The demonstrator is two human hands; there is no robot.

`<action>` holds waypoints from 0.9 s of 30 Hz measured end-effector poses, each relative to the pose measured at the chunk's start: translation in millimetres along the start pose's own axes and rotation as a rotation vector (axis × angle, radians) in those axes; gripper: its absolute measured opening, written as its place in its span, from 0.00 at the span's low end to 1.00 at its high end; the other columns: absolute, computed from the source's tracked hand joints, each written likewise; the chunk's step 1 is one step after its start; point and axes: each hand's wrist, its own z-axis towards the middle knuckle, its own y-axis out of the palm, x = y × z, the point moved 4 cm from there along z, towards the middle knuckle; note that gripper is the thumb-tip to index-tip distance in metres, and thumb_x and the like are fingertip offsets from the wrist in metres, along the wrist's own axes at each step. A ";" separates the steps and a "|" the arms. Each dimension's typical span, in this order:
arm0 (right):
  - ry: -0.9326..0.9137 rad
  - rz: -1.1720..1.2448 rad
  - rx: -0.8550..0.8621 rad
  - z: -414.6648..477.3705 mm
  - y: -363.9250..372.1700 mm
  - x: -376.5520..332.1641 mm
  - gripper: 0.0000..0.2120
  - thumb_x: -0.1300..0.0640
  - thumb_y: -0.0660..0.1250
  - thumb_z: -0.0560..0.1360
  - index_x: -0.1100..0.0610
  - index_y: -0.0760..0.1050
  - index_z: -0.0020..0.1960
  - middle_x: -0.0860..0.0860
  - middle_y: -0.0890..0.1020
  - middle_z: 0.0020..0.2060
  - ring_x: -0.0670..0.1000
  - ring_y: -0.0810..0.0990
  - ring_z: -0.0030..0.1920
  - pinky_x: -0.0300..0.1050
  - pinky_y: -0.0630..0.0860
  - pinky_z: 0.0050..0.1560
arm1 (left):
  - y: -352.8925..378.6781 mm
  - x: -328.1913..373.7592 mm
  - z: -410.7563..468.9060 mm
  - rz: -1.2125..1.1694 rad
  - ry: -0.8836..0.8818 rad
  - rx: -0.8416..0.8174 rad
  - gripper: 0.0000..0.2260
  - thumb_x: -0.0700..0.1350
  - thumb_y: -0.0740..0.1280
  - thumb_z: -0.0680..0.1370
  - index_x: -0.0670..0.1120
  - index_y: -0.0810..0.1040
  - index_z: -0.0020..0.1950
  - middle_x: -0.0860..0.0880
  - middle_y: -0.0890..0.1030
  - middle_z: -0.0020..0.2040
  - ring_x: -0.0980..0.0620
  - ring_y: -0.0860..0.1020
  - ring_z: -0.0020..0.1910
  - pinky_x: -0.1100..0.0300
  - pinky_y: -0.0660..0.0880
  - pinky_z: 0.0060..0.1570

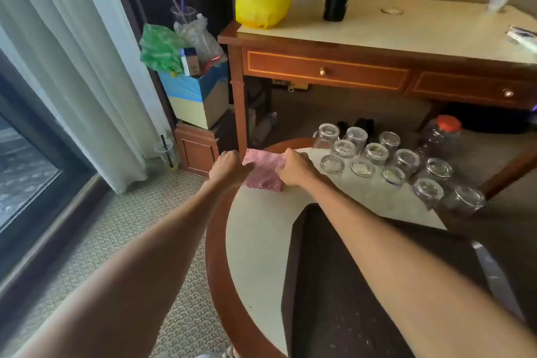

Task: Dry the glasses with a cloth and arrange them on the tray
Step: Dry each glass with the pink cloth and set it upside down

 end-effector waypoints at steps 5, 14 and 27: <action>0.163 0.062 0.030 11.8 21.2 4.7 0.25 0.56 0.69 0.79 0.62 0.67 0.72 0.62 0.75 0.66 0.63 0.76 0.65 0.53 0.75 0.61 | 20.2 -6.8 18.6 0.003 -0.098 -0.084 0.27 0.59 0.69 0.78 0.35 0.79 0.63 0.38 0.80 0.59 0.38 0.79 0.58 0.45 0.77 0.54; 0.259 0.164 0.006 15.0 44.5 11.6 0.33 0.58 0.77 0.72 0.62 0.68 0.73 0.59 0.77 0.67 0.59 0.77 0.66 0.46 0.75 0.61 | 31.1 -7.3 21.4 -0.046 -0.134 -0.019 0.18 0.52 0.71 0.78 0.36 0.83 0.52 0.39 0.84 0.49 0.39 0.82 0.50 0.48 0.79 0.49; 0.259 0.791 -0.084 -34.3 -2.5 4.2 0.15 0.52 0.67 0.77 0.57 0.77 0.61 0.53 0.83 0.51 0.54 0.82 0.53 0.51 0.81 0.56 | -14.4 13.1 -34.7 -0.527 -0.024 -0.091 0.14 0.40 0.75 0.78 0.44 0.75 0.60 0.46 0.80 0.53 0.48 0.81 0.47 0.64 0.78 0.32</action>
